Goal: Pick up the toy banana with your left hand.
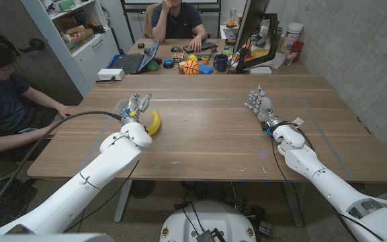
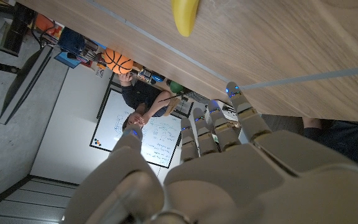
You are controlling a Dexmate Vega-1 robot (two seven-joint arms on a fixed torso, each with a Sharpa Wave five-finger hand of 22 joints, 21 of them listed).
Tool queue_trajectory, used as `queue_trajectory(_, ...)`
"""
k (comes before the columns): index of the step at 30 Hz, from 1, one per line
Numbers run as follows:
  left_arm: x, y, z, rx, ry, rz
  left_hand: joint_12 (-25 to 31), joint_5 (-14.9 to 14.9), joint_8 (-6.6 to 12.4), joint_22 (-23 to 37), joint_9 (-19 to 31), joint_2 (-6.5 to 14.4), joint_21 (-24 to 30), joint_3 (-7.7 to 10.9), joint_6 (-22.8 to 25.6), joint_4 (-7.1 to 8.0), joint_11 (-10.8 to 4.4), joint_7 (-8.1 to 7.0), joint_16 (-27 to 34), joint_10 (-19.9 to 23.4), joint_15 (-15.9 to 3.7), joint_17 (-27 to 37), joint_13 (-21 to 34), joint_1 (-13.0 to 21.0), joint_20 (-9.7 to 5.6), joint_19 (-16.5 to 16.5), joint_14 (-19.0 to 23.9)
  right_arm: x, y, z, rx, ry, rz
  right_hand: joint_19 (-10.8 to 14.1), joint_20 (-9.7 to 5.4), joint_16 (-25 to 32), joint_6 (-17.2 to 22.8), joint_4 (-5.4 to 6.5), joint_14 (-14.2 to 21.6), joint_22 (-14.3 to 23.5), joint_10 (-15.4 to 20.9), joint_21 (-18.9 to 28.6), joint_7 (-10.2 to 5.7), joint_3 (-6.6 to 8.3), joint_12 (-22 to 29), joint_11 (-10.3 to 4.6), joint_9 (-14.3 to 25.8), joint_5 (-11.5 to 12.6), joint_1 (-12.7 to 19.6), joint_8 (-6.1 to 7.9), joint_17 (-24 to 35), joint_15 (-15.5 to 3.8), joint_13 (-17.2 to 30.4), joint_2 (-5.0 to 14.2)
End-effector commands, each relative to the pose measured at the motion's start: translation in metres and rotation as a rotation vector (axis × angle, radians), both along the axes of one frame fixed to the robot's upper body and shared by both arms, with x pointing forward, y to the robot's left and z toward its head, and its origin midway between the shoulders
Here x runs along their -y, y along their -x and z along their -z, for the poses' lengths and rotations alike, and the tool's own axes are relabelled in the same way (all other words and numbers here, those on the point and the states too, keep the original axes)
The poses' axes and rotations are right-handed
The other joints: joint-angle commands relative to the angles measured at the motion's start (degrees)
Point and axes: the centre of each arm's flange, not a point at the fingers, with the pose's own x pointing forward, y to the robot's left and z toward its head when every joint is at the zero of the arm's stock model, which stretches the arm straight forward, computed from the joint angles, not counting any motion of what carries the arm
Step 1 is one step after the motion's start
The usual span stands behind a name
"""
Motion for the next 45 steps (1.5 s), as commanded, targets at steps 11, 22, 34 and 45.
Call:
queue_trajectory(11,0.009,-0.01,0.004,-0.096,-0.112,-0.1,0.42,-0.33,1.88,0.12,0.61,0.15,-0.15,1.52,4.32,-2.85,0.16,-1.32,-0.08,1.58,0.18,0.04,0.3,3.98,0.24,0.04,1.13,-0.005,0.009,0.003,0.024,-0.01,-0.014,0.14,0.7,0.33,-0.2,0.0,0.21,0.12,-0.11,0.36,0.19,-0.37,0.28,0.42,0.11,0.27,0.6,0.34,0.16,0.59,0.25,-0.02)
queue_trajectory(22,0.0,-0.028,0.027,-0.196,-0.079,-0.11,0.34,-0.47,1.95,0.13,0.78,0.11,-0.22,1.64,4.62,-3.18,0.24,-1.26,-0.28,1.57,0.01,0.06,0.31,4.39,0.19,0.0,0.84,-0.006,0.014,0.009,0.024,-0.018,-0.015,0.08,0.79,0.34,-0.23,0.01,0.23,0.12,-0.1,0.35,0.15,-0.43,0.3,0.53,0.12,0.27,0.6,0.34,0.16,0.74,0.26,0.03)
queue_trajectory(34,0.0,-0.034,0.038,-0.243,-0.113,-0.117,0.37,-0.54,2.52,0.12,1.05,-0.3,-0.22,1.99,6.03,-4.14,0.39,-3.16,-0.23,2.37,-0.17,0.04,0.16,5.77,0.03,0.26,1.37,-0.01,0.018,0.008,0.036,-0.018,-0.022,0.1,0.77,0.35,-0.24,0.03,0.27,0.12,-0.07,0.37,0.16,-0.51,0.32,0.49,0.12,0.26,0.6,0.34,0.17,0.84,0.26,0.07)
queue_trajectory(45,0.011,-0.038,0.038,-0.285,-0.174,-0.099,-0.02,-0.52,2.9,0.09,1.24,-1.38,-0.38,2.18,6.73,-5.08,-0.04,-3.66,-0.4,2.08,-0.43,0.03,0.02,7.47,0.02,0.1,1.23,-0.009,0.021,0.012,0.04,-0.027,-0.025,0.11,0.79,0.36,-0.24,0.04,0.3,0.12,-0.07,0.38,0.15,-0.57,0.34,0.4,0.12,0.26,0.6,0.34,0.17,0.82,0.26,0.11)
